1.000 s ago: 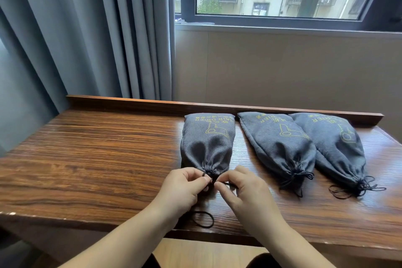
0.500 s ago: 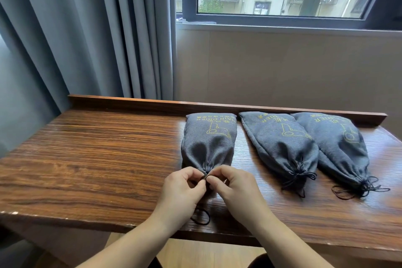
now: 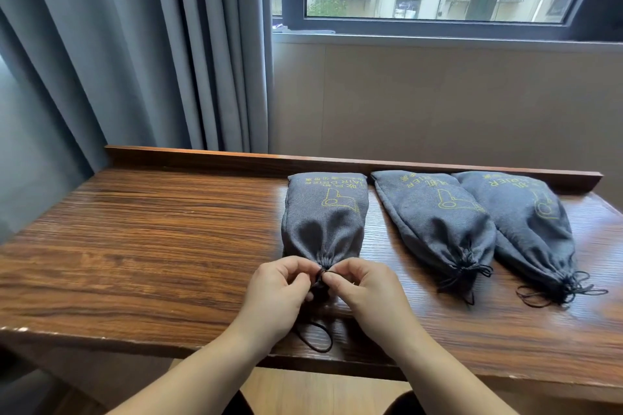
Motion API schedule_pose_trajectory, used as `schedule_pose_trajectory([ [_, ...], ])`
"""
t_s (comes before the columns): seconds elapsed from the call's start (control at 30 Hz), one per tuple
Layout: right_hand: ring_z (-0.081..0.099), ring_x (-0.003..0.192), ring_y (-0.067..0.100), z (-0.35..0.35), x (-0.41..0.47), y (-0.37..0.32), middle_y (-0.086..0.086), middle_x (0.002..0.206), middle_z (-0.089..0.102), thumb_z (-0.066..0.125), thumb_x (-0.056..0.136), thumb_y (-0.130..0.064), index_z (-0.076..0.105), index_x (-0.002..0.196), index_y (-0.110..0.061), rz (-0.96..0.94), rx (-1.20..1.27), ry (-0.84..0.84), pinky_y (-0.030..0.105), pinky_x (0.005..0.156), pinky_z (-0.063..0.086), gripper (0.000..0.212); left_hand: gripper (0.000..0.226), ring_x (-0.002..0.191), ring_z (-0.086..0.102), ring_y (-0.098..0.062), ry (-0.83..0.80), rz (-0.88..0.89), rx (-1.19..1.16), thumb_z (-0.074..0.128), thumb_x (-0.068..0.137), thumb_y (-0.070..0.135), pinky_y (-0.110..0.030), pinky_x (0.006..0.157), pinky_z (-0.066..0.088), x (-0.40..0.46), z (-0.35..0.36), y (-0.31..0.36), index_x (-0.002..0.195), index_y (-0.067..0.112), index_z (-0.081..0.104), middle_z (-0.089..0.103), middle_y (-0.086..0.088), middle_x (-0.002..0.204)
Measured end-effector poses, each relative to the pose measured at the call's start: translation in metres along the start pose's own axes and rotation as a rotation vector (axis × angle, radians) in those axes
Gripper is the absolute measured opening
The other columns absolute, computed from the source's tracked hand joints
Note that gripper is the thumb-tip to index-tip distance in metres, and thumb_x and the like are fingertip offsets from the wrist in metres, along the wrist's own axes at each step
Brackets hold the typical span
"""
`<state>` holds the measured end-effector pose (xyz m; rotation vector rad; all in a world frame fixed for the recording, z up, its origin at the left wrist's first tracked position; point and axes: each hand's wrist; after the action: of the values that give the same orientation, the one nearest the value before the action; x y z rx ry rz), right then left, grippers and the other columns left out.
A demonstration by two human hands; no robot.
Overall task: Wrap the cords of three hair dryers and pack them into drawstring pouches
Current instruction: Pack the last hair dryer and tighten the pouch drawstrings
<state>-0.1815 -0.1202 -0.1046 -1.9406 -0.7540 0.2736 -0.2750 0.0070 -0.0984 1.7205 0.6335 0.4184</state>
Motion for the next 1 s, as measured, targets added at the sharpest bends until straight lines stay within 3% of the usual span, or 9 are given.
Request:
schedule_pose_trajectory([
  [0.2, 0.058, 0.06, -0.003, -0.001, 0.0, -0.001, -0.018, 0.061, 0.067, 0.074, 0.086, -0.021, 0.071, 0.071, -0.025, 0.0, -0.021, -0.008, 0.013, 0.06, 0.041, 0.016, 0.019, 0.054, 0.053, -0.009, -0.037, 0.03, -0.011, 0.065, 0.091, 0.003, -0.02, 0.057, 0.047, 0.0, 0.0, 0.001, 0.084, 0.017, 0.076, 0.068, 0.002, 0.063],
  [0.43, 0.061, 0.072, -0.003, -0.002, 0.0, 0.003, -0.027, 0.068, 0.066, 0.074, 0.085, -0.024, 0.066, 0.071, -0.039, -0.049, -0.128, -0.033, 0.013, 0.066, 0.041, 0.022, 0.011, 0.061, 0.054, -0.012, -0.096, 0.021, -0.059, 0.071, 0.086, 0.0, -0.021, 0.059, 0.046, 0.0, 0.0, 0.003, 0.083, 0.01, 0.075, 0.073, -0.004, 0.069],
  [0.63, 0.058, 0.061, -0.003, -0.006, -0.001, 0.002, -0.02, 0.065, 0.067, 0.082, 0.077, -0.023, 0.069, 0.069, -0.028, -0.026, -0.054, 0.029, 0.013, 0.059, 0.039, 0.016, 0.006, 0.053, 0.051, -0.007, -0.158, -0.1, -0.127, 0.074, 0.084, 0.0, -0.015, 0.049, 0.039, 0.003, -0.004, 0.004, 0.086, 0.006, 0.073, 0.067, 0.0, 0.063],
  [0.87, 0.058, 0.063, -0.003, -0.007, -0.004, 0.004, -0.024, 0.065, 0.066, 0.077, 0.082, -0.018, 0.067, 0.07, -0.034, -0.075, -0.038, -0.07, 0.012, 0.062, 0.039, 0.023, 0.007, 0.055, 0.051, -0.01, -0.247, -0.151, -0.06, 0.073, 0.083, -0.002, -0.019, 0.05, 0.039, 0.007, -0.011, 0.006, 0.085, 0.005, 0.073, 0.065, 0.0, 0.061],
  [1.0, 0.059, 0.065, -0.002, -0.012, -0.005, 0.009, -0.016, 0.071, 0.07, 0.074, 0.086, -0.016, 0.074, 0.085, -0.027, -0.045, 0.038, -0.148, 0.019, 0.068, 0.044, 0.011, 0.011, 0.056, 0.052, -0.011, -0.234, -0.117, -0.025, 0.07, 0.085, -0.002, -0.018, 0.048, 0.038, 0.009, -0.012, 0.007, 0.08, 0.008, 0.07, 0.063, -0.003, 0.063],
])
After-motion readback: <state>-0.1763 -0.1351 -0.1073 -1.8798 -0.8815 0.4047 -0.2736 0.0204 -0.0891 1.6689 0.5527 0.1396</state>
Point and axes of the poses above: each hand's wrist, its own x-axis towards the middle knuckle, its own z-axis out of the palm, y = z × x
